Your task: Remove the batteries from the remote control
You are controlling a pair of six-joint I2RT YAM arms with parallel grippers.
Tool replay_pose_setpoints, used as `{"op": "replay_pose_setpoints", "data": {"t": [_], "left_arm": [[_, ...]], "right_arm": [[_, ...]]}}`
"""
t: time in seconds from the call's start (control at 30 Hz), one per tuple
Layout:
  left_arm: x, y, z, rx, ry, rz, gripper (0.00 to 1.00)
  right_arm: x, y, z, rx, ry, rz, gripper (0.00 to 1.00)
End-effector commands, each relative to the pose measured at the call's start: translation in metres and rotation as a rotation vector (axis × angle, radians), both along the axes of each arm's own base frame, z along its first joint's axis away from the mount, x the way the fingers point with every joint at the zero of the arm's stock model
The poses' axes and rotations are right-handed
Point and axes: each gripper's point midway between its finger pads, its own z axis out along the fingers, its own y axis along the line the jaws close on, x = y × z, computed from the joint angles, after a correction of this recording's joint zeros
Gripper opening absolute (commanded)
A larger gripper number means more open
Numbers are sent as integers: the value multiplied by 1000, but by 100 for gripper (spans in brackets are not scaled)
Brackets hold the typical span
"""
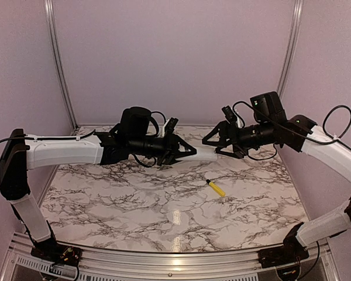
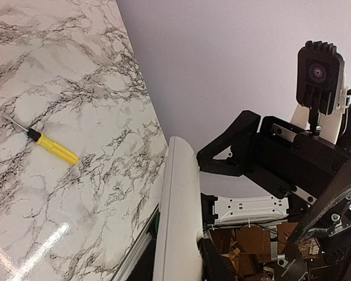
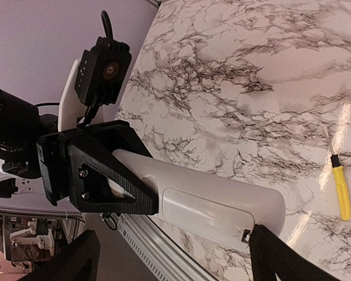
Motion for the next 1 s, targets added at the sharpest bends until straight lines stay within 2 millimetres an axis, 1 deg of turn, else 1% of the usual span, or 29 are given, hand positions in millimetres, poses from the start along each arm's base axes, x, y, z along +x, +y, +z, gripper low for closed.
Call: {"op": "replay_pose_setpoints", "data": {"t": [0.0,0.17,0.43,0.67,0.97], "left_arm": [[-12,-6,51,-158,-119,-80,0],[-14,-6,54,-168,-125,-90,0],[-16,-7,62,-191,-138,-104,0],[-18,-10,65,-207,-143,-126,0],[-23,-10,76,-248,-161,-156,0]], "right_arm": [[-7,0,-12,-27,33,11,87],[-8,0,-8,-17,31,13,86],[-9,-1,-5,-12,28,7,81],[-11,-2,-2,-4,24,8,80],[-16,-5,-6,1,26,12,79]]}}
